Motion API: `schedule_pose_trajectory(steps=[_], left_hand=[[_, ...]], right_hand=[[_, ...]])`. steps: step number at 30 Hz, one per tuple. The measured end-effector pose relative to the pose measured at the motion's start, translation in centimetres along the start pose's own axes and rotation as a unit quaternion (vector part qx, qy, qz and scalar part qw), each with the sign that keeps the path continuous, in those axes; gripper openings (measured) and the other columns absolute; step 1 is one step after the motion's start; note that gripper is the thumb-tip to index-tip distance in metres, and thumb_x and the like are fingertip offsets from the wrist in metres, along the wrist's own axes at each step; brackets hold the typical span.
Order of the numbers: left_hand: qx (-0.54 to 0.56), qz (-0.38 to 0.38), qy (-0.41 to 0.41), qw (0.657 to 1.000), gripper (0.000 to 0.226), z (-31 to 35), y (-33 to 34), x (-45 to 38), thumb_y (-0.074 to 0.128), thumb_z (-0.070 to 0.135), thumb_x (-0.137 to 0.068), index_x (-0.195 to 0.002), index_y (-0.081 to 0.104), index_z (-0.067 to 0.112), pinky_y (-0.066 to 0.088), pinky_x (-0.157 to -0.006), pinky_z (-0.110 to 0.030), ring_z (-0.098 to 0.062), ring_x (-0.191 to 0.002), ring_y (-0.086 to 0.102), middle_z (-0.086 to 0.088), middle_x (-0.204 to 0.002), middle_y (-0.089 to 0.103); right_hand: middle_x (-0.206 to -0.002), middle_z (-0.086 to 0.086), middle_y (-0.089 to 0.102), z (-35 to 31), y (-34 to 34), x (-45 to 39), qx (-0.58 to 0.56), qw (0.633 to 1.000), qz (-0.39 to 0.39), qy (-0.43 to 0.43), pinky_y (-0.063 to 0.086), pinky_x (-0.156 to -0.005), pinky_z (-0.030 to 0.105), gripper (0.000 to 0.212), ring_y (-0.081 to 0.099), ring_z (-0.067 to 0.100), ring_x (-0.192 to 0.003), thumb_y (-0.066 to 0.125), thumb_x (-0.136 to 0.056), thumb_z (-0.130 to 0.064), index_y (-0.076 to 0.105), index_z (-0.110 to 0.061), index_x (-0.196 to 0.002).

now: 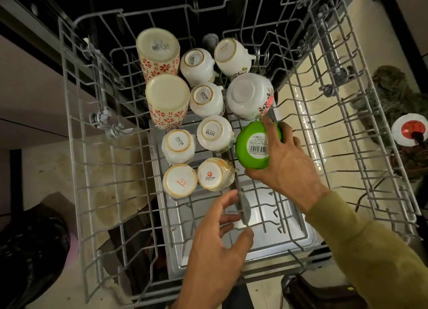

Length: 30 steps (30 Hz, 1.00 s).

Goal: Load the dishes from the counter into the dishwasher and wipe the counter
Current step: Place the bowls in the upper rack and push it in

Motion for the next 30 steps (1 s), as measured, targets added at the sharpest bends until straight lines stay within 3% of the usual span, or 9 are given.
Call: schedule_pose_trajectory(steps=[7, 11, 16, 19, 22, 25, 27, 30], left_hand=[[-0.062, -0.044, -0.013, 0.997, 0.056, -1.7, 0.4, 0.8, 0.073, 0.019, -0.087, -0.124, 0.049, 0.052, 0.044, -0.099, -0.013, 0.009, -0.112, 0.056, 0.039, -0.120, 0.055], [-0.105, -0.111, -0.042, 0.987, 0.047, -3.2, 1.0, 1.9, 0.074, 0.032, -0.087, -0.122, 0.049, 0.052, 0.042, -0.105, -0.016, 0.012, -0.113, 0.052, 0.034, -0.123, 0.056], [-0.180, -0.134, -0.089, 0.970, 0.041, -4.7, 0.7, 3.6, 0.072, 0.057, -0.080, -0.114, 0.051, 0.062, 0.029, -0.085, 0.009, 0.020, -0.112, 0.049, 0.034, -0.121, 0.055], [-0.201, -0.132, -0.087, 0.967, 0.038, -4.9, 0.5, 4.1, 0.070, 0.063, -0.078, -0.111, 0.052, 0.064, 0.031, -0.101, 0.000, 0.021, -0.113, 0.048, 0.033, -0.120, 0.055], [-0.221, -0.103, -0.073, 0.967, 0.032, -4.5, 0.2, 4.0, 0.067, 0.069, -0.076, -0.103, 0.049, 0.069, 0.027, -0.095, 0.005, 0.025, -0.109, 0.047, 0.036, -0.115, 0.055], [-0.242, -0.084, -0.054, 0.965, 0.035, -4.0, 0.4, 3.9, 0.064, 0.074, -0.074, -0.102, 0.043, 0.072, 0.026, -0.090, 0.007, 0.026, -0.107, 0.045, 0.037, -0.114, 0.053], [-0.237, -0.074, -0.051, 0.967, 0.038, -4.1, 0.5, 3.9, 0.064, 0.076, -0.070, -0.102, 0.044, 0.071, 0.028, -0.091, 0.005, 0.024, -0.108, 0.046, 0.034, -0.112, 0.054], [-0.226, -0.065, -0.045, 0.971, 0.047, -4.3, 0.6, 3.8, 0.055, 0.083, -0.059, -0.104, 0.047, 0.070, 0.032, -0.092, 0.002, 0.021, -0.106, 0.048, 0.034, -0.110, 0.056]], right_hand=[[-0.161, 0.013, 0.006, 0.5, 0.1, 0.5, -0.041, 0.999, 0.000, 0.006, 0.040, -0.106, 0.051, 0.127, 0.030, 0.039, -0.141, 0.085, -0.063, -0.050, -0.005, -0.036, -0.152], [-0.162, 0.007, 0.003, 1.1, -0.4, 2.0, -0.079, 0.997, 0.006, 0.010, 0.037, -0.109, 0.050, 0.123, 0.027, 0.034, -0.144, 0.082, -0.067, -0.053, -0.006, -0.036, -0.151], [-0.157, -0.008, 0.017, 1.2, -0.6, 7.3, -0.140, 0.990, 0.011, -0.019, 0.040, -0.107, 0.037, 0.093, 0.038, 0.017, -0.136, 0.066, -0.083, -0.056, 0.004, -0.037, -0.150], [-0.140, -0.026, 0.027, 1.5, 0.9, 11.4, -0.139, 0.989, -0.040, -0.043, 0.036, -0.104, 0.025, 0.073, 0.038, 0.003, -0.128, 0.045, -0.087, -0.067, 0.015, -0.041, -0.148], [-0.131, -0.026, 0.047, 2.0, 3.8, 14.5, -0.088, 0.988, -0.120, -0.041, 0.032, -0.100, 0.018, 0.070, 0.054, -0.003, -0.111, 0.018, -0.081, -0.085, 0.037, -0.044, -0.135], [-0.111, -0.008, 0.073, 2.6, 5.2, 16.2, -0.047, 0.994, -0.077, -0.066, 0.021, -0.108, 0.022, 0.065, 0.071, 0.006, -0.088, 0.019, -0.093, -0.072, 0.071, -0.033, -0.102], [-0.107, -0.012, 0.073, 2.3, 5.6, 16.6, -0.030, 0.995, -0.044, -0.088, 0.016, -0.108, 0.022, 0.068, 0.062, 0.000, -0.096, 0.021, -0.094, -0.071, 0.077, -0.032, -0.088], [-0.105, -0.022, 0.071, 2.0, 5.2, 16.6, -0.032, 0.992, -0.010, -0.122, 0.017, -0.106, 0.026, 0.062, 0.051, -0.007, -0.102, 0.023, -0.095, -0.069, 0.076, -0.038, -0.086]])
Point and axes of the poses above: each hand's wrist, its own x-axis away from the middle knuckle, its own y-axis out of the palm, z = x × y, the point moved 8 cm from there along -x, towards the middle knuckle
